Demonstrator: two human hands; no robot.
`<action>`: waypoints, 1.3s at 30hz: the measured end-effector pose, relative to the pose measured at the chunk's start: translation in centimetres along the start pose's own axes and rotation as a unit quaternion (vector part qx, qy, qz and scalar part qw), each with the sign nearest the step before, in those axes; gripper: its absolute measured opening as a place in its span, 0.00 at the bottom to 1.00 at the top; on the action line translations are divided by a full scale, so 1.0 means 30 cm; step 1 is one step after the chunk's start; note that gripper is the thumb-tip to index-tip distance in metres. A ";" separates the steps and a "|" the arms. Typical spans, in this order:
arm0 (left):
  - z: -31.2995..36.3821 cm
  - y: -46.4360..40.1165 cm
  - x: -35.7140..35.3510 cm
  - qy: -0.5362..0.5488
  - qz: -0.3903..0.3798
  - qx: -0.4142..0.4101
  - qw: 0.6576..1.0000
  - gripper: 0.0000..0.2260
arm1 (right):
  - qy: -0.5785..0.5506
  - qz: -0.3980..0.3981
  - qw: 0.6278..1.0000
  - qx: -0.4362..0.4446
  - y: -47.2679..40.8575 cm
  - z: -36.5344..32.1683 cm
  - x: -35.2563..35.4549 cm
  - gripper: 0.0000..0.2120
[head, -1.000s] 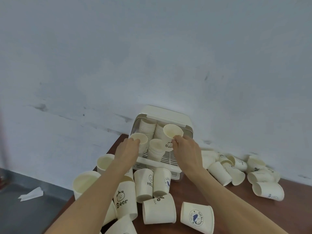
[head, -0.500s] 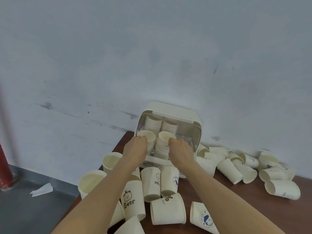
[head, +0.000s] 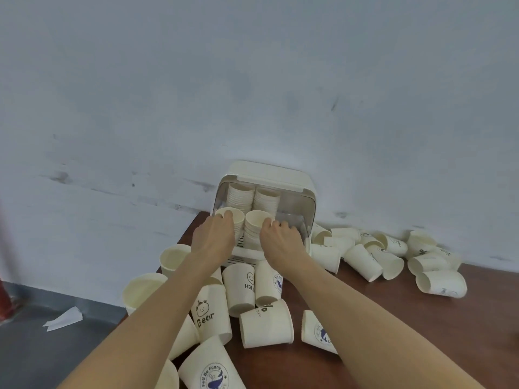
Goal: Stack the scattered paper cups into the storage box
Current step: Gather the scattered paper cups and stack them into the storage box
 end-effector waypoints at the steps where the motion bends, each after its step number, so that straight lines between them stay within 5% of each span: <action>1: 0.006 0.008 0.011 -0.001 0.002 -0.002 1.000 0.14 | 0.013 0.008 1.000 0.007 0.014 0.003 0.012 0.18; 10: 0.105 0.104 0.064 0.025 -0.003 -0.035 0.999 0.09 | 0.008 0.028 0.999 0.013 0.168 0.094 0.076 0.11; 20: 0.298 0.179 0.048 0.043 -0.025 -0.091 0.995 0.12 | -0.053 -0.013 0.996 -0.068 0.351 0.300 0.034 0.19; 39: 0.574 0.261 0.006 0.048 -0.086 -0.168 0.981 0.13 | -0.082 -0.044 0.985 -0.146 0.549 0.563 0.000 0.11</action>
Point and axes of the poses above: each hand's wrist, its own y-axis away from the middle knuckle, its own x-axis out of the back of the hand, z = x × y, the point moved 4 cm from there along -y, towards the middle knuckle, and after that the axes turned 2 degrees about -z, right-handed, at the moved point
